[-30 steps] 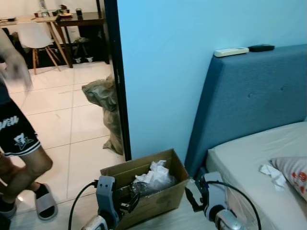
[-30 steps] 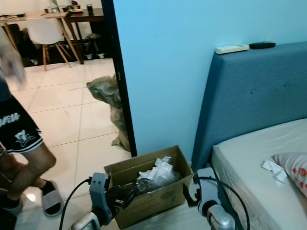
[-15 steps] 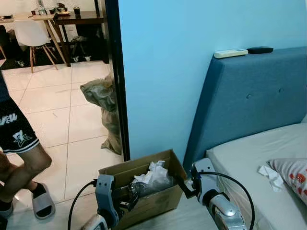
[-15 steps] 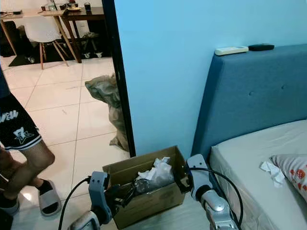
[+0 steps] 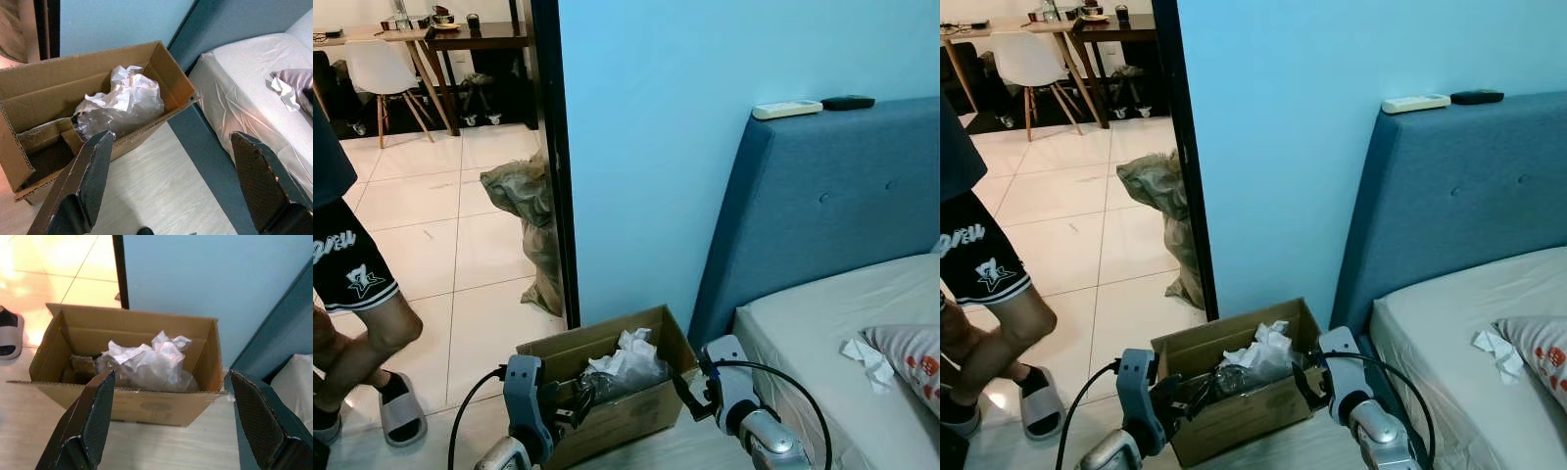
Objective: Clean up the room
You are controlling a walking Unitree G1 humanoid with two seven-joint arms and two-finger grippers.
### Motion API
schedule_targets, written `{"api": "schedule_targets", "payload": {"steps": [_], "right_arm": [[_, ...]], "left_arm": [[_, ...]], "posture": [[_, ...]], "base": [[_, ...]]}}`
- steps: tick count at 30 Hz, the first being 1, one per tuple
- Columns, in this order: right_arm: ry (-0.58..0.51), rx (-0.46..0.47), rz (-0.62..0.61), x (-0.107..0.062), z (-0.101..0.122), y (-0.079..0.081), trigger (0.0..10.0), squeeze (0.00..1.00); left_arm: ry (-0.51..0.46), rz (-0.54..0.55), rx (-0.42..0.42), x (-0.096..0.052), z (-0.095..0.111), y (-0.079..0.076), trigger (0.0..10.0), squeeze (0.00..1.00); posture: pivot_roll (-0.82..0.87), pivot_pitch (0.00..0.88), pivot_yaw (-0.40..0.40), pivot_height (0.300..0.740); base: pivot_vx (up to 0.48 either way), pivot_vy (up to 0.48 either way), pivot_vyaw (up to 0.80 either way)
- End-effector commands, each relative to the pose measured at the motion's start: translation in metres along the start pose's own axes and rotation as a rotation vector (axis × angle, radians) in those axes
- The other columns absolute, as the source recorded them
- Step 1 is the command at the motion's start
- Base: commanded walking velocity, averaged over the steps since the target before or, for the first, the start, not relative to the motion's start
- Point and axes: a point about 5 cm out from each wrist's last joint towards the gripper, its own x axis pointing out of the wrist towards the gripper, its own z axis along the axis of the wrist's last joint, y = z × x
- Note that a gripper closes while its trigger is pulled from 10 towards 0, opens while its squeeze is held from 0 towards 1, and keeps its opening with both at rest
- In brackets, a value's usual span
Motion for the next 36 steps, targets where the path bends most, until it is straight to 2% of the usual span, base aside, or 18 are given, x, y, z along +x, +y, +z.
{"api": "schedule_targets", "payload": {"steps": [1,7,11,36], "right_arm": [[0.018,0.008,-0.008,-0.0027,-0.004,-0.0015,10.0,0.0],[0.03,-0.018,-0.008,-0.0042,-0.0051,-0.0021,10.0,0.0],[0.032,0.009,-0.023,-0.0082,-0.0074,-0.0052,10.0,0.0],[0.044,0.035,-0.01,-0.0079,-0.0092,-0.0001,10.0,0.0]], "left_arm": [[0.009,-0.006,-0.001,-0.0013,-0.0012,-0.0013,10.0,0.0],[0.006,-0.006,-0.006,-0.0022,0.0004,-0.0016,10.0,0.0],[0.001,-0.002,-0.031,-0.002,0.0007,-0.0026,10.0,0.0],[0.024,-0.023,-0.012,-0.0036,0.0008,-0.0027,10.0,0.0]], "posture": [[-0.05,0.0,-0.033,0.74],[-0.06,0.014,-0.029,0.74],[-0.06,0.016,-0.029,0.74],[-0.06,0.0,-0.019,0.74]], "base": [[0.0,0.0,0.0],[0.0,0.0,0.0],[0.0,0.0,0.0],[0.0,0.0,0.0]]}}
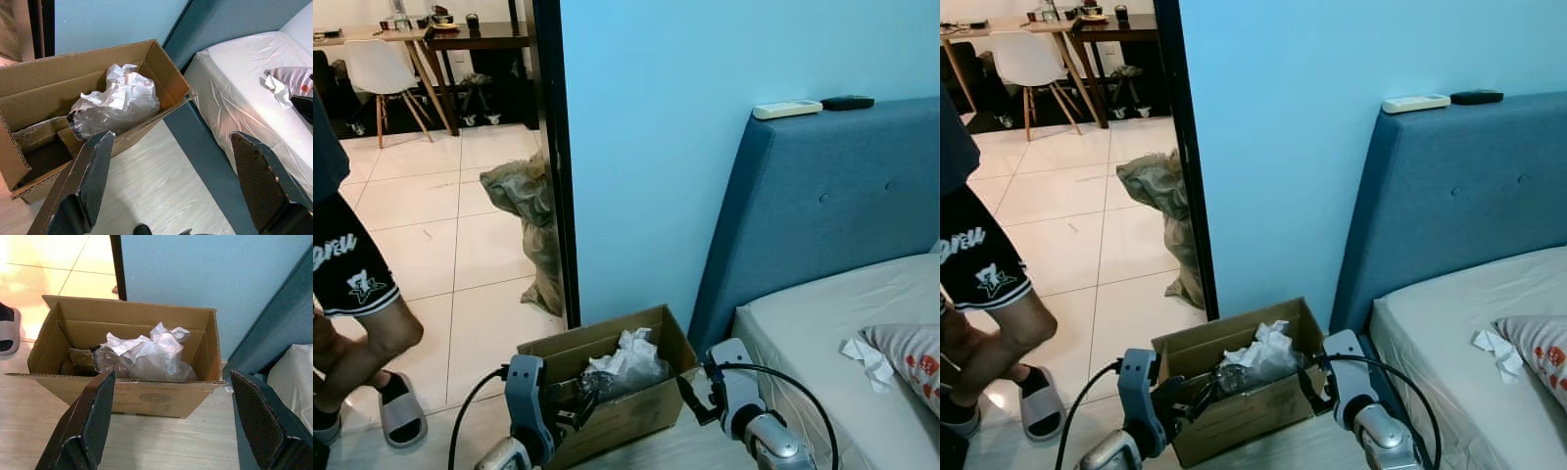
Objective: Clean up the room
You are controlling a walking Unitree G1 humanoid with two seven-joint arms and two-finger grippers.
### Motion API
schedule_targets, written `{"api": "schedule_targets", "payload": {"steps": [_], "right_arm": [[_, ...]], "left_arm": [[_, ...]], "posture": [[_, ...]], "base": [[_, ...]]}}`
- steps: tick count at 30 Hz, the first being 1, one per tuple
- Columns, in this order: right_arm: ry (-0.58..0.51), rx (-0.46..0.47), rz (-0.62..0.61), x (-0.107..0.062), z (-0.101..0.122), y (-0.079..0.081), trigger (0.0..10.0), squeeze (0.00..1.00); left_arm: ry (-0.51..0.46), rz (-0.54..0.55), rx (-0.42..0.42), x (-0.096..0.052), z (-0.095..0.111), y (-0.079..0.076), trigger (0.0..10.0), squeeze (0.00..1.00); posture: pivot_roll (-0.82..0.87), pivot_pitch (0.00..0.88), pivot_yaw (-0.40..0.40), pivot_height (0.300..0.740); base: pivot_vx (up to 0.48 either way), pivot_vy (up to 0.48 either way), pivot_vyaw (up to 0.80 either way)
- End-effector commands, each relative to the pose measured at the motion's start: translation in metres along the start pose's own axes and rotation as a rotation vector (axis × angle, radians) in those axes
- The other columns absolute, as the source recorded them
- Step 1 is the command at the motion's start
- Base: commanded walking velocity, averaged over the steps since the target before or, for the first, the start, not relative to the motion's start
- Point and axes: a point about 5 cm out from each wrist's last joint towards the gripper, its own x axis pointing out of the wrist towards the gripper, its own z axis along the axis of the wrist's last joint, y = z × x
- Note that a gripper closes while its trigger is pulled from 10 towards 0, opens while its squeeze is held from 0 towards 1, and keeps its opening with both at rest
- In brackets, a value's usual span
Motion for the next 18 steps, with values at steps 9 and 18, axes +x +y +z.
{"api": "schedule_targets", "payload": {"steps": [9,18], "right_arm": [[0.01,0.03,-0.005,-0.0024,-0.0034,0.0005,10.0,0.0],[0.016,0.047,-0.022,-0.0036,-0.0039,-0.0006,10.0,0.0]], "left_arm": [[0.014,0.003,-0.021,-0.0012,-0.0041,-0.001,10.0,0.0],[0.009,0.03,-0.032,0.0016,-0.0017,0.0028,10.0,0.0]], "posture": [[-0.06,0.001,-0.02,0.74],[-0.07,0.018,-0.014,0.74]], "base": [[0.0,0.0,0.0],[0.0,0.0,-0.17]]}}
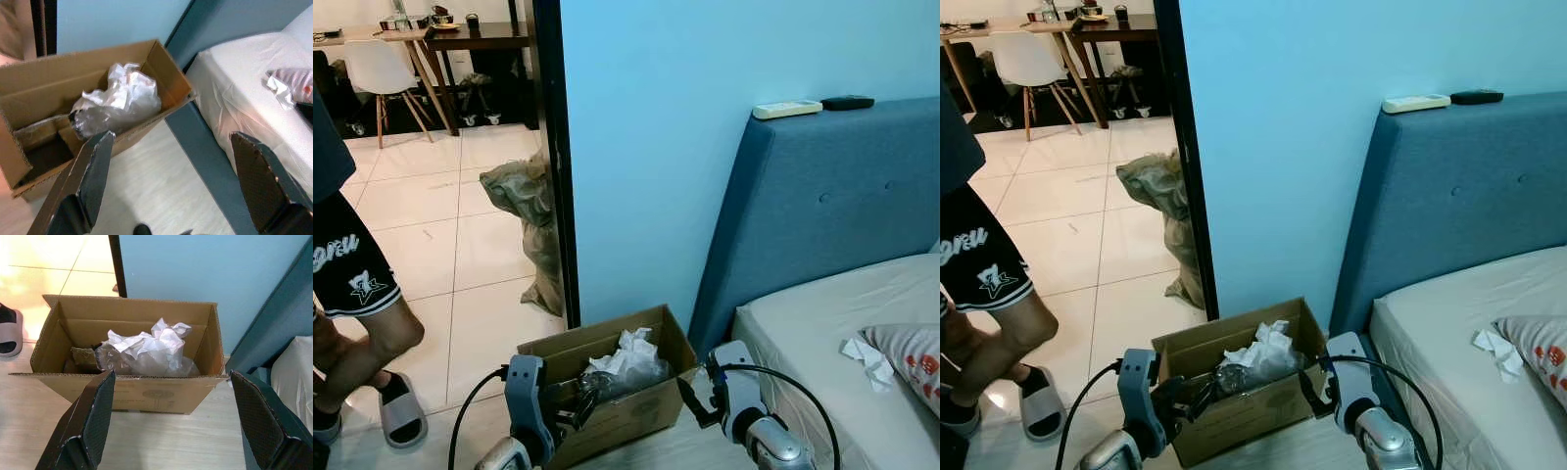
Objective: Clean up the room
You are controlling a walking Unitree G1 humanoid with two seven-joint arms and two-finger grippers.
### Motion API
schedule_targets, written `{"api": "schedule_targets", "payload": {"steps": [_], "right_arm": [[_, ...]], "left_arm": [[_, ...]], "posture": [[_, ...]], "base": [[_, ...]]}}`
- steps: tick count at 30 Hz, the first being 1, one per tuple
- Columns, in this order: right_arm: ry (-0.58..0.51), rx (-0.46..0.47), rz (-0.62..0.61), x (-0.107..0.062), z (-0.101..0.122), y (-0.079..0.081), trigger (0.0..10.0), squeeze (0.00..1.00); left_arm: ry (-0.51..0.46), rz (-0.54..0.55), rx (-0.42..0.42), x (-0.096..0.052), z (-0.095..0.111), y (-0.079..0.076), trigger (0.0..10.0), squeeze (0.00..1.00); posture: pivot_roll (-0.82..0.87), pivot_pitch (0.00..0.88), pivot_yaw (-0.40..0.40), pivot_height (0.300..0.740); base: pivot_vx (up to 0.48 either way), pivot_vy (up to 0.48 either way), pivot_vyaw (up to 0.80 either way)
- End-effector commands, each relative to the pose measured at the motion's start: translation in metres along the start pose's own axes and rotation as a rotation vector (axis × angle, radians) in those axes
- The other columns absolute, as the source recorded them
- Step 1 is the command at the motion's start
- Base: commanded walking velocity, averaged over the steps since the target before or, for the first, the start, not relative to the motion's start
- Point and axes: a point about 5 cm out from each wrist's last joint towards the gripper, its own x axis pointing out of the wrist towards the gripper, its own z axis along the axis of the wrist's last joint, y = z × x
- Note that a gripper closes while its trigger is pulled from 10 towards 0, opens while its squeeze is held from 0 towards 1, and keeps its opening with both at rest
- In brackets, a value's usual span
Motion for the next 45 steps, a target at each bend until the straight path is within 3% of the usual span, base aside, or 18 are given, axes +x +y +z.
{"api": "schedule_targets", "payload": {"steps": [1,13,18,36,45], "right_arm": [[0.014,0.027,-0.022,-0.002,-0.003,-0.002,10.0,0.0],[0.026,0.037,-0.039,-0.002,-0.005,-0.003,10.0,0.0],[0.031,0.042,-0.044,-0.001,-0.004,-0.003,10.0,0.0],[0.039,0.036,-0.055,0.0,-0.003,-0.007,10.0,0.0],[0.054,0.023,-0.057,0.001,-0.004,-0.008,10.0,0.0]], "left_arm": [[0.005,0.016,-0.019,0.003,0.0,0.002,10.0,0.0],[0.008,0.008,0.02,0.009,0.005,0.001,10.0,0.0],[-0.005,0.044,0.074,0.015,0.011,0.003,10.0,0.0],[-0.017,0.069,0.093,0.019,0.015,0.005,10.0,0.0],[-0.004,0.152,0.154,0.015,0.019,0.023,10.0,0.0]], "posture": [[-0.08,0.021,-0.011,0.74],[-0.08,0.029,0.002,0.74],[-0.09,0.029,0.012,0.74],[-0.1,0.031,0.014,0.74],[-0.1,0.022,0.001,0.74]], "base": [[0.0,0.0,-0.77],[0.0,0.0,-0.77],[0.0,0.0,-0.77],[0.0,0.0,-0.78],[0.0,0.0,-0.78]]}}
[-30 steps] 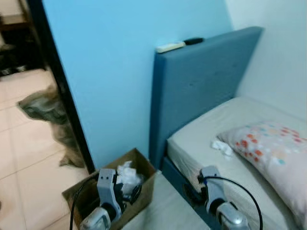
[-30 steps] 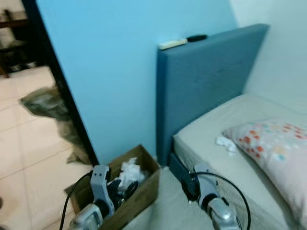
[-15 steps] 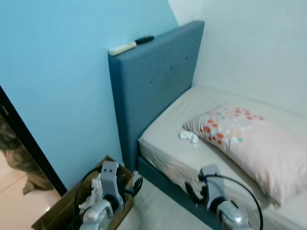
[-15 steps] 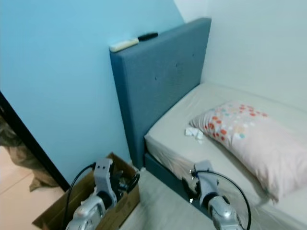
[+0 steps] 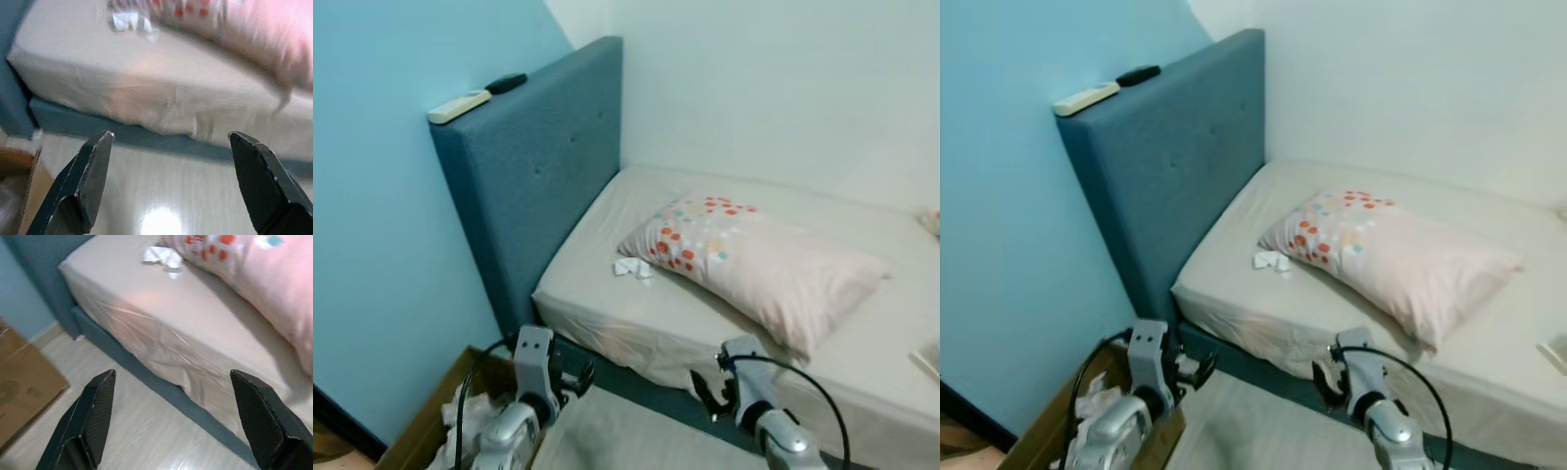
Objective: Clean up the room
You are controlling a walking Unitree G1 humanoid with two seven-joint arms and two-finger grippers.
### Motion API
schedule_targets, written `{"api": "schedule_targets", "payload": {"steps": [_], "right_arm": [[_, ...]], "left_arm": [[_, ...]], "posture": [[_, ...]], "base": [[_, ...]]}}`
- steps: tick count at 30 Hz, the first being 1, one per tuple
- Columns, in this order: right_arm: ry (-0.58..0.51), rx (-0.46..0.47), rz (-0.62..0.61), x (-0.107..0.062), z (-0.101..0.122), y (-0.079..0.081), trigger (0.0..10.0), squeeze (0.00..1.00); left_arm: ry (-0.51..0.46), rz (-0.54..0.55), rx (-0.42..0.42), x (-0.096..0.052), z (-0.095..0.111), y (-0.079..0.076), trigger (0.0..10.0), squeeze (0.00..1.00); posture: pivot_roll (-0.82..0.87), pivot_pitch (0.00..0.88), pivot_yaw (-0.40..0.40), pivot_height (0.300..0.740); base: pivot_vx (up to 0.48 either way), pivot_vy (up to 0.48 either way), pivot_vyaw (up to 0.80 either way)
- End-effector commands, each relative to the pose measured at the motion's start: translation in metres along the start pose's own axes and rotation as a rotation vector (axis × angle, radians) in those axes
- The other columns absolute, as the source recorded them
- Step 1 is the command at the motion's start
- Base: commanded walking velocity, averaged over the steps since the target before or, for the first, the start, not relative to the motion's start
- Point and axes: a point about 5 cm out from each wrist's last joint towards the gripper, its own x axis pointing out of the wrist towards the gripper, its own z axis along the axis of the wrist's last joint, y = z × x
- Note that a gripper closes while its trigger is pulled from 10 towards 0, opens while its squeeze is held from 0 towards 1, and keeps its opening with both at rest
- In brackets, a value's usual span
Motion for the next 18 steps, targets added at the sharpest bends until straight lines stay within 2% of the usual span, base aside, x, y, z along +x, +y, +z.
{"api": "schedule_targets", "payload": {"steps": [1,5,10,11,12,13,14,15,18], "right_arm": [[0.033,0.006,-0.008,-0.001,-0.006,-0.002,10.0,0.0],[0.046,-0.015,0.007,0.001,-0.006,-0.002,10.0,0.0],[0.063,-0.017,0.044,0.004,-0.007,-0.001,10.0,0.0],[0.063,-0.017,0.044,0.004,-0.007,-0.001,10.0,0.0],[0.065,-0.023,0.045,0.005,-0.006,-0.001,10.0,0.0],[0.069,-0.032,0.039,0.007,-0.004,-0.002,10.0,0.0],[0.069,-0.032,0.039,0.007,-0.004,-0.002,10.0,0.0],[0.073,-0.036,0.028,0.008,-0.003,-0.004,10.0,0.0],[0.076,-0.04,0.022,0.009,-0.002,-0.005,10.0,0.0]], "left_arm": [[0.019,0.032,0.008,-0.002,-0.004,0.005,10.0,0.0],[0.05,0.094,0.033,-0.008,-0.009,0.018,10.0,0.0],[0.129,0.181,0.085,-0.026,-0.025,0.04,10.0,0.0],[0.129,0.181,0.085,-0.026,-0.025,0.04,10.0,0.0],[0.139,0.196,0.108,-0.03,-0.027,0.045,10.0,0.0],[0.141,0.238,0.123,-0.04,-0.028,0.057,10.0,0.0],[0.141,0.238,0.123,-0.04,-0.028,0.057,10.0,0.0],[0.138,0.269,0.127,-0.045,-0.028,0.064,10.0,0.0],[0.133,0.293,0.131,-0.048,-0.027,0.069,10.0,0.0]], "posture": [[-0.1,0.018,-0.005,0.74],[-0.09,0.009,-0.013,0.74],[-0.06,0.0,-0.04,0.74],[-0.06,0.0,-0.04,0.74],[-0.05,0.0,-0.047,0.74],[-0.04,0.0,-0.053,0.74],[-0.04,0.0,-0.053,0.74],[-0.03,0.0,-0.057,0.74],[-0.02,0.0,-0.062,0.74]], "base": [[0.0,0.0,-0.78],[0.0,0.0,-0.78],[0.0,0.0,-0.79],[0.0,0.0,-0.79],[0.0,0.0,-0.79],[0.0,0.0,-0.79],[0.0,0.0,-0.79],[0.0,0.0,-0.79],[0.0,0.0,-0.79]]}}
